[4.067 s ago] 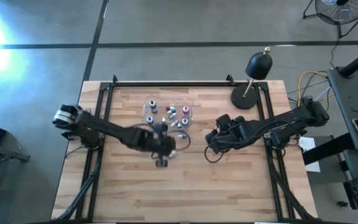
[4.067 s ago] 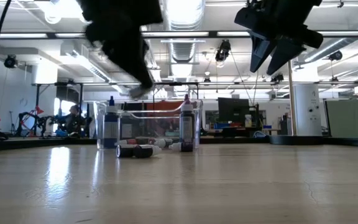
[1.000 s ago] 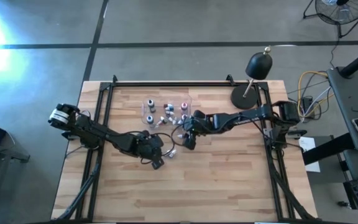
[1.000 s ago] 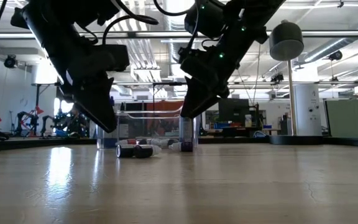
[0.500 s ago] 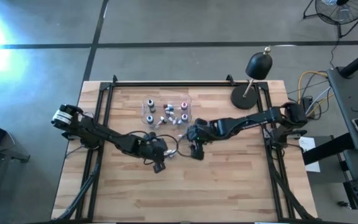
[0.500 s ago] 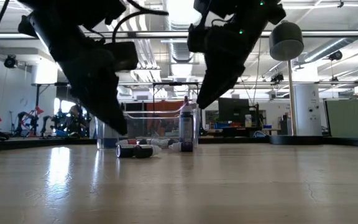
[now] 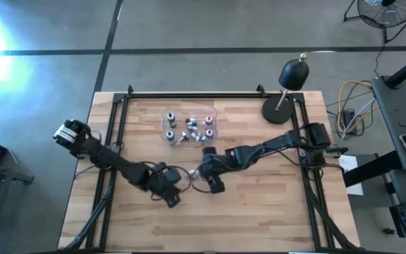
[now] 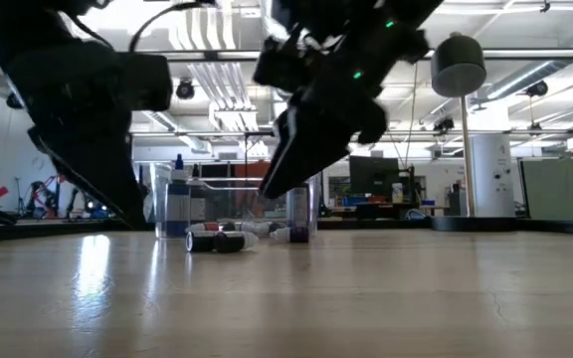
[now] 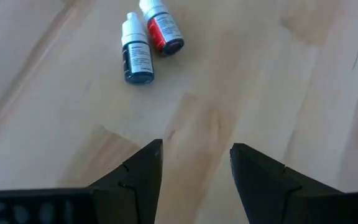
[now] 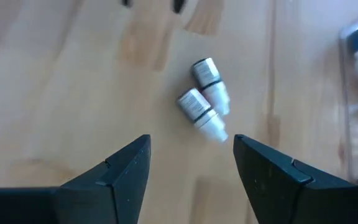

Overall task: Pick & Place food coloring
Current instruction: Put the small red food coloring bottle into the transparent bin

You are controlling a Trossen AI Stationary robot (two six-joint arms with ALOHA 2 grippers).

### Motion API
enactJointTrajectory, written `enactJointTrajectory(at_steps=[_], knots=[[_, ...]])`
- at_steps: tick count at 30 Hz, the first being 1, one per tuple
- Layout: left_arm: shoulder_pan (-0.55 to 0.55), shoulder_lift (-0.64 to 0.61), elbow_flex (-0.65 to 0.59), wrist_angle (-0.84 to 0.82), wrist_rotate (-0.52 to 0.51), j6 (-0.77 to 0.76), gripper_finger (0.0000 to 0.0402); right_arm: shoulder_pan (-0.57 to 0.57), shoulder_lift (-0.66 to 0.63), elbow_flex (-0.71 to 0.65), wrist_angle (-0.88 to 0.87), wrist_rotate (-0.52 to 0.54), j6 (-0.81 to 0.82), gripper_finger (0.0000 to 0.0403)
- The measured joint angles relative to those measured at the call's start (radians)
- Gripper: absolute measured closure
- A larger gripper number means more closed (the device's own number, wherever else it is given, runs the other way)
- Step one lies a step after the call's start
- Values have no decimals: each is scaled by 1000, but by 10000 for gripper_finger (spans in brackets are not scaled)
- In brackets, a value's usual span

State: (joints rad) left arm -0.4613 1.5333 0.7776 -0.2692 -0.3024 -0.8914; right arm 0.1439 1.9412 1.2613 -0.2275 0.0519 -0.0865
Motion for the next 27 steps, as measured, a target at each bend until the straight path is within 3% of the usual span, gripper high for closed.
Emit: enactJointTrajectory(at_steps=[4,12,18,27], knots=[[-52,-5,0,-3,-65,-140,239,-16,87,88,-17,-1,-97,179],[-110,-7,0,-22,-107,-286,239,-37,199,258,-247,-3,-181,179],[-112,-7,-1,-26,-145,-296,239,-44,232,287,-246,-74,-208,179],[-112,-7,-30,-24,-153,-331,239,-50,238,283,-256,-84,-199,198]])
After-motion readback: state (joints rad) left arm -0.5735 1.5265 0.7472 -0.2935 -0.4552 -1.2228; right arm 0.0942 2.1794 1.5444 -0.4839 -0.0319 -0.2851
